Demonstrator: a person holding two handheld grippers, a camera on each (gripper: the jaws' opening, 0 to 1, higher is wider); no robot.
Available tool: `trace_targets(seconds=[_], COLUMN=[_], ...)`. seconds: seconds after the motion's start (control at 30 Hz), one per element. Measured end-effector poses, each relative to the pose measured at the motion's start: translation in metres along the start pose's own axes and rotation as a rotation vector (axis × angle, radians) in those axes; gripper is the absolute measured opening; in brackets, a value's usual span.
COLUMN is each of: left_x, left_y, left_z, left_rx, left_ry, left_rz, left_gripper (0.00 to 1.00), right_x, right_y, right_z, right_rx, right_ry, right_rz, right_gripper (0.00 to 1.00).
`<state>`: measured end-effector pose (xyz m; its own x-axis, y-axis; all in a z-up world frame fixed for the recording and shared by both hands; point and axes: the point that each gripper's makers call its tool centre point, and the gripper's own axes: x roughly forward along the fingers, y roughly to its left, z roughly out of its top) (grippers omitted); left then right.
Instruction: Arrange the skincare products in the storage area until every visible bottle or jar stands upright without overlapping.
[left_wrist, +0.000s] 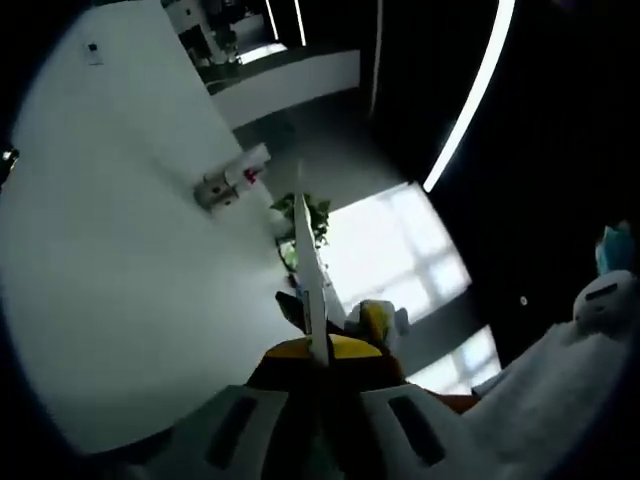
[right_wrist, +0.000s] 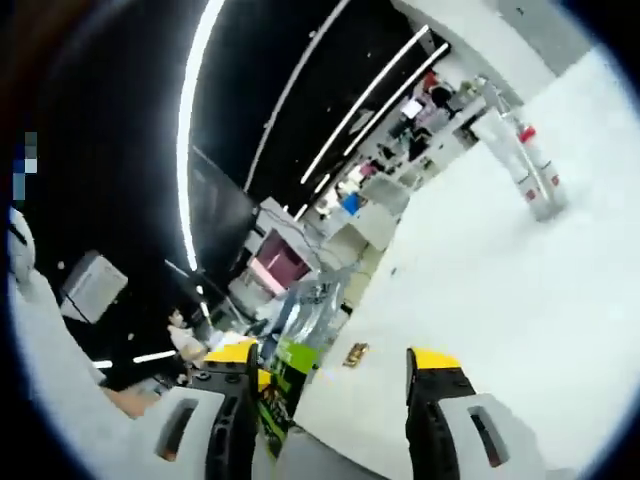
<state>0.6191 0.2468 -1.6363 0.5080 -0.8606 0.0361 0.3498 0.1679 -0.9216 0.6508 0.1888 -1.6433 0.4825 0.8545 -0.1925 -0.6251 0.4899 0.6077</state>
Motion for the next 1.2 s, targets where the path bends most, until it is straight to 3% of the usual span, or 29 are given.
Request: trace_targets(seconds=[0.07,0.17,0.27,0.33,0.4,0.47,0.53,0.6,0.73,0.8,0.97,1.13,1.2], left_x=[0.002,0.007,0.011,0.013,0.015,0.018,0.021,0.024,0.033,0.039,0.05,0.059,0.062], left_y=[0.004,0.011,0.015,0.018,0.023,0.028,0.032,0.033,0.031,0.032,0.043,0.052,0.056], left_z=[0.002,0.008,0.016,0.021,0.027,0.032,0.038,0.046,0.065,0.073,0.088,0.105,0.113], left_rx=[0.008,0.009,0.01,0.007,0.01,-0.004,-0.001,-0.002,-0.023,-0.01,0.0,0.012,0.017], left_ry=[0.007,0.016,0.006,0.005,-0.003,-0.003,-0.004,-0.015,-0.049,-0.056,-0.05,-0.056,-0.06], left_rz=[0.014,0.04,0.065,0.07,0.088,0.104,0.116,0.116,0.09,0.087,0.117,0.131,0.142], left_gripper=[0.0,0.0,0.0,0.0,0.0,0.0,0.0,0.0,0.0,0.0,0.0,0.0,0.0], right_x=[-0.001,-0.004,-0.006,-0.007,-0.008,-0.005,-0.005,-0.001,0.008,0.01,0.012,0.01,0.01], right_y=[-0.008,-0.031,-0.043,-0.047,-0.057,-0.057,-0.059,-0.054,-0.046,-0.042,-0.049,-0.054,-0.058], right_z=[-0.005,-0.015,-0.014,-0.012,-0.018,-0.021,-0.019,-0.023,-0.053,-0.052,-0.066,-0.064,-0.068], right_rx=[-0.073,-0.098,-0.116,-0.146,-0.219,-0.223,-0.271,-0.31,-0.328,-0.401,-0.501,-0.506,-0.597], right_ry=[0.023,0.073,0.047,0.029,0.058,0.062,0.049,0.055,0.194,0.191,0.267,0.26,0.304], right_rz=[-0.057,-0.189,-0.267,-0.293,-0.342,-0.352,-0.386,-0.37,-0.301,-0.298,-0.321,-0.347,-0.353], right_gripper=[0.54,0.66,0.81,0.85,0.88,0.93,0.92,0.91,0.79,0.72,0.76,0.74,0.74])
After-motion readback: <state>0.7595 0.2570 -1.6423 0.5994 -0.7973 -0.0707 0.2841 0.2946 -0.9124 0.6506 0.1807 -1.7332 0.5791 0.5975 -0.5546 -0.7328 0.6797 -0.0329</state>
